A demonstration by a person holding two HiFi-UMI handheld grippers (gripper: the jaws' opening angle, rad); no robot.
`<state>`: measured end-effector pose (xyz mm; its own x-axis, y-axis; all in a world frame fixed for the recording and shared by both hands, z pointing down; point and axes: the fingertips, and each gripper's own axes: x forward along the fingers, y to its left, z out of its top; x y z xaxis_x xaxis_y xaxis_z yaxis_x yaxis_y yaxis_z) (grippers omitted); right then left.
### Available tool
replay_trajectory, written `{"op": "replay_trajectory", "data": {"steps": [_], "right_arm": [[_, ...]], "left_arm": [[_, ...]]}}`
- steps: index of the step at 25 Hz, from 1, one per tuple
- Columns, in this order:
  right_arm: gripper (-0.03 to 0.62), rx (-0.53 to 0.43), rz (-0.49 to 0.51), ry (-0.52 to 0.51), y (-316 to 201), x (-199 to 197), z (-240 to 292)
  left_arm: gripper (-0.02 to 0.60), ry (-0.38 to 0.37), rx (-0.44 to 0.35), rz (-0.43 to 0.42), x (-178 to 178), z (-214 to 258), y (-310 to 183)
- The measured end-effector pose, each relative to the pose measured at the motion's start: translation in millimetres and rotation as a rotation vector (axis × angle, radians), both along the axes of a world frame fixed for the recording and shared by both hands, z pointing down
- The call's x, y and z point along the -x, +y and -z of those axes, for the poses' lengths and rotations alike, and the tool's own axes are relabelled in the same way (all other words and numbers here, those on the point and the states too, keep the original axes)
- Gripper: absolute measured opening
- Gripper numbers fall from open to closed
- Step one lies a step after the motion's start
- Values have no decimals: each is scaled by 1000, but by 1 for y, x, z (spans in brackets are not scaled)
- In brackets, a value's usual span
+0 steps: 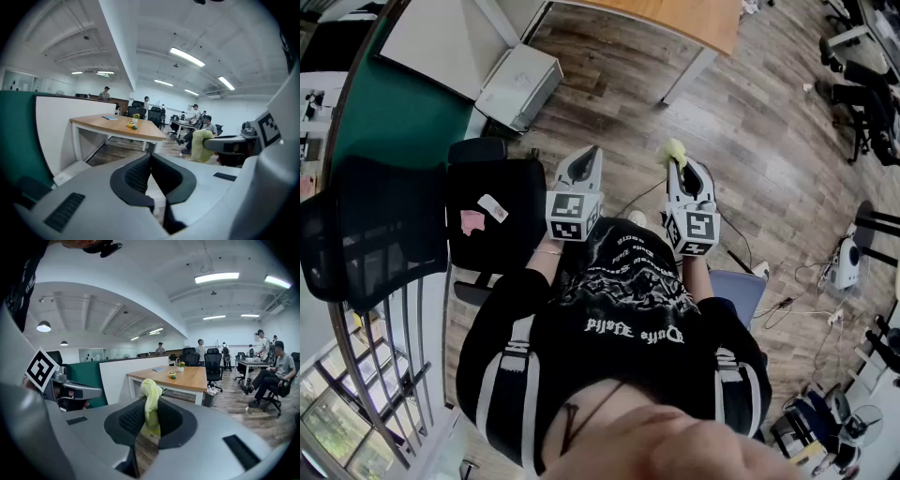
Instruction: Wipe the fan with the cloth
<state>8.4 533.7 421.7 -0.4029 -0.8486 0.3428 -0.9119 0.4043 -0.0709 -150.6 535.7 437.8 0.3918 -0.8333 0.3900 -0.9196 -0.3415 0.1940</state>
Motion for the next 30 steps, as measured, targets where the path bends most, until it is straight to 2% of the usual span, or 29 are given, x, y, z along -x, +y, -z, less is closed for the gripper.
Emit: {"op": "replay_trajectory", "data": {"steps": [2,4,9,14,22,27,29,30], "right_arm": [[58,6,9,-24,8,-7,0],[58,4,3,-52,16,-15,3],[57,-26,11,-25,25,-26,10],[57,-38,12,5,28,-42,14],[61,-53,2,-50,27,-57,14],[63,-66,16,-62,23,-69,18],[63,-67,30,-66,23,-72,18],[64,-68,38,-69,23,-73,17]], "left_arm": [[20,121,40,-111,-26,3,18],[20,175,52,-161,-44,6,33],[20,78,0,-128,-58,6,48],[20,80,-26,-63,-61,12,39],[21,135,-53,-22,-63,19,31],[26,98,-64,-4,-75,20,28],[55,82,-73,1,-80,22,27],[96,76,-76,1,-82,22,26]]}}
